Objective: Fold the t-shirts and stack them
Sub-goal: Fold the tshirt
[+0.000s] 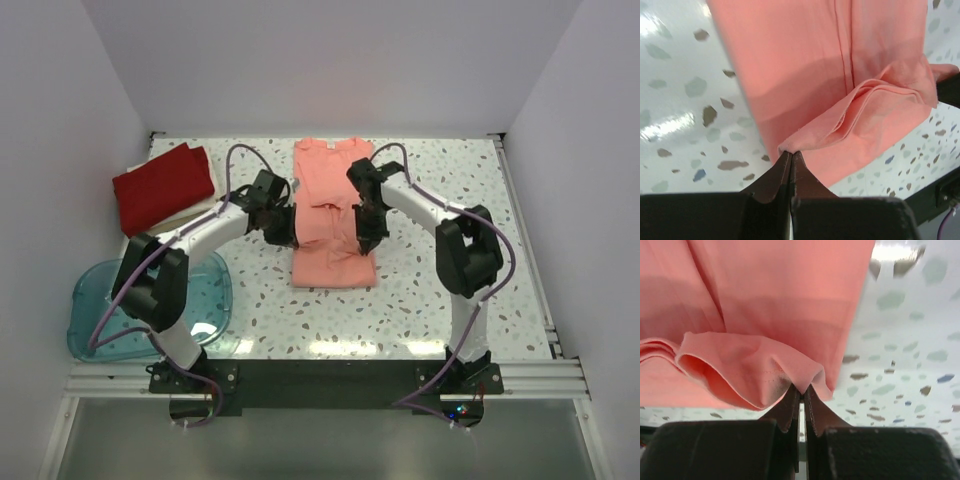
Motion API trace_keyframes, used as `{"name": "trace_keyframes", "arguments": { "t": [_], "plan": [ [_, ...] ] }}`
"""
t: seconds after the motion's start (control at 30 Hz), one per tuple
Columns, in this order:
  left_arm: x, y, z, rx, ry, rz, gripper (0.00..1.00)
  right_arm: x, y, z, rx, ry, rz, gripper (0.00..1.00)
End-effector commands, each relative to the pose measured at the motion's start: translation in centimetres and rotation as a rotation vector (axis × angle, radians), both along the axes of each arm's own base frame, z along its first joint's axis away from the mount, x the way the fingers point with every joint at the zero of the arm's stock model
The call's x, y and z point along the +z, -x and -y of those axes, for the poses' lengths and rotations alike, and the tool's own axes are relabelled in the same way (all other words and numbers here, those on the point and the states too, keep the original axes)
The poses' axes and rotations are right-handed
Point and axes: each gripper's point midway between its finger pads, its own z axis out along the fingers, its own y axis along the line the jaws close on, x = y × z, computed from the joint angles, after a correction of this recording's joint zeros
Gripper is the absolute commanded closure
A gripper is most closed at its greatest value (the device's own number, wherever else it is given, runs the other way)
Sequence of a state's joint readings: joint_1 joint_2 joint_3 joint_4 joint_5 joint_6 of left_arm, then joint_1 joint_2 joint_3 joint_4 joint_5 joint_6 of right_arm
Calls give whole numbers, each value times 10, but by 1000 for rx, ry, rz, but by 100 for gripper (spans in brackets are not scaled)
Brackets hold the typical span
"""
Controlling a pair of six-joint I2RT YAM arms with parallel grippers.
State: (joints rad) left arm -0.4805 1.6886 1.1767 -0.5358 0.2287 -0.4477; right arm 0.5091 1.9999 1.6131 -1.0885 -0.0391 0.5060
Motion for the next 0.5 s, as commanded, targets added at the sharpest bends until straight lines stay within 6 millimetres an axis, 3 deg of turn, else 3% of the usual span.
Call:
{"name": "trace_keyframes", "arguments": {
  "t": [0.0, 0.13, 0.2, 0.23, 0.47],
  "plan": [
    [21, -49, 0, 25, 31, 130, 100, 8, -35, 5, 12, 13, 56, 100],
    [30, -86, 2, 42, 66, 173, 100, 10, -67, 3, 10, 8, 81, 100],
    [24, -97, 3, 46, 67, 173, 100, 2, -77, 6, 1, 15, 69, 100],
    [23, -106, 4, 46, 71, 178, 100, 7, -86, 5, -3, 6, 89, 100],
    [10, -138, -5, 71, 69, 193, 100, -2, -115, 11, -36, -8, 97, 100]
  ]
}}
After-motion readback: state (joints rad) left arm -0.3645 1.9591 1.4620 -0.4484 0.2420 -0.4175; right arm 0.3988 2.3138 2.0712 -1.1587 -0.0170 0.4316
